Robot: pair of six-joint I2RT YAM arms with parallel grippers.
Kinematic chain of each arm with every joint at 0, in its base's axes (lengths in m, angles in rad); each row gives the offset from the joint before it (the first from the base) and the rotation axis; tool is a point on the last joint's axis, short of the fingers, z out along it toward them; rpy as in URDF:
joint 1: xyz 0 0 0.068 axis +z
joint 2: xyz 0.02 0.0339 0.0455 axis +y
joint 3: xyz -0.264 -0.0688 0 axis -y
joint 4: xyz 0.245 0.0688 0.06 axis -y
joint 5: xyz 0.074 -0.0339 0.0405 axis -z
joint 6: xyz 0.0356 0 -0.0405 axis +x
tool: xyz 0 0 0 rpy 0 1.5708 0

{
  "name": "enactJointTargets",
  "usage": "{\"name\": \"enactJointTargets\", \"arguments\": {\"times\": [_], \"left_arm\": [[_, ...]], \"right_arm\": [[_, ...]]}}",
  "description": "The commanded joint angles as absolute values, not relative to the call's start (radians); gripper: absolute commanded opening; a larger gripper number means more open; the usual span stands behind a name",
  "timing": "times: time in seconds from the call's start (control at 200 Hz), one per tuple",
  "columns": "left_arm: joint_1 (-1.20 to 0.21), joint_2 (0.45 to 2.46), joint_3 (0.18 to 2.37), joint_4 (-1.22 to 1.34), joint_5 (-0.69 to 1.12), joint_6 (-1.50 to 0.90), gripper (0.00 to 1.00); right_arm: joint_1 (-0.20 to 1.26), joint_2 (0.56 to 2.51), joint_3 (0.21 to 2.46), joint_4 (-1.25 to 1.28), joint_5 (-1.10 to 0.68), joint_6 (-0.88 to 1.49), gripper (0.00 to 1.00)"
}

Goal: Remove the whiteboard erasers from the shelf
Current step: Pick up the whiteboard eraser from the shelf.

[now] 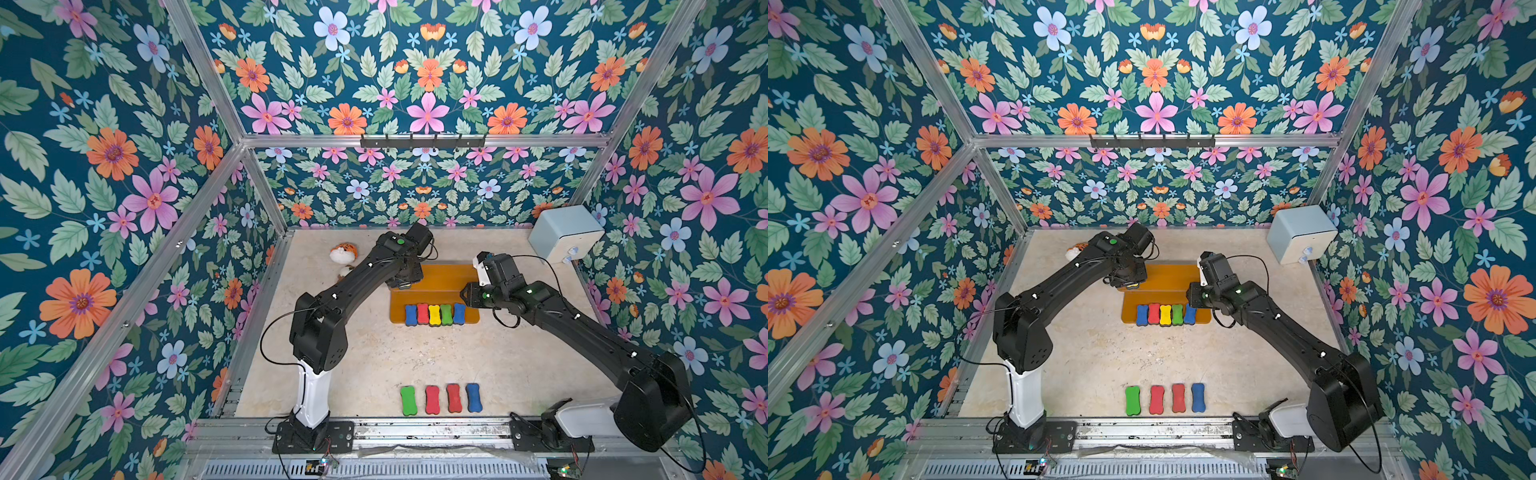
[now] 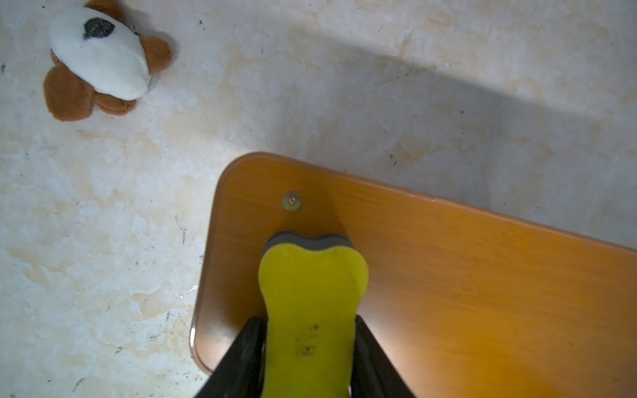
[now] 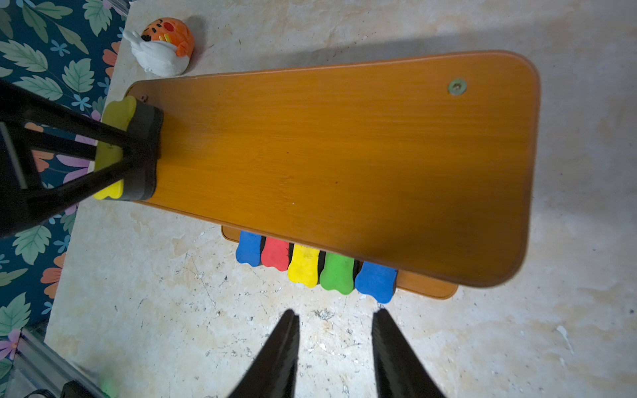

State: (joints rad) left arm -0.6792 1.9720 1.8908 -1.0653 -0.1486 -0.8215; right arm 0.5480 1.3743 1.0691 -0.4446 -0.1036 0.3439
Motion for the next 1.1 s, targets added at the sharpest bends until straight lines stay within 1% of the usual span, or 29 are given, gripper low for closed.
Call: {"name": "enactJointTargets", "arguments": {"times": [0.0, 0.165, 0.34, 0.455, 0.495, 0.625, 0.77, 0.865, 0.985, 1.095], "left_arm": [[-0.673, 1.977, 1.89, -1.066, -0.161, -0.801, 0.41], [-0.67, 1.971, 1.891, -1.059, -0.157, -0.782, 0.35], [-0.671, 1.939, 1.886, -1.064, -0.147, -0.758, 0.17], [-0.678, 1.87, 1.839, -1.067, -0.14, -0.756, 0.04], [-0.684, 1.837, 1.806, -1.059, -0.142, -0.755, 0.02], [-0.714, 1.718, 1.671, -1.028, -0.148, -0.78, 0.0], [-0.786, 1.576, 1.492, -1.0, -0.186, -0.835, 0.0], [-0.871, 1.469, 1.343, -0.969, -0.23, -0.9, 0.01], [-0.979, 1.328, 1.09, -0.87, -0.237, -1.01, 0.0], [-1.088, 1.254, 0.927, -0.807, -0.282, -1.115, 0.0]], "right_arm": [[0.548, 1.373, 1.073, -0.437, -0.112, 0.349, 0.4], [0.548, 1.364, 1.078, -0.437, -0.104, 0.355, 0.4], [0.546, 1.365, 1.109, -0.456, -0.045, 0.341, 0.4], [0.538, 1.359, 1.133, -0.438, -0.037, 0.348, 0.4], [0.537, 1.351, 1.137, -0.428, -0.035, 0.356, 0.4], [0.536, 1.309, 1.128, -0.382, -0.032, 0.39, 0.4], [0.537, 1.249, 1.08, -0.33, -0.023, 0.425, 0.4], [0.535, 1.215, 1.052, -0.306, -0.037, 0.444, 0.4], [0.535, 1.181, 1.007, -0.27, -0.046, 0.467, 0.4], [0.535, 1.16, 0.977, -0.245, -0.06, 0.489, 0.4]]}}
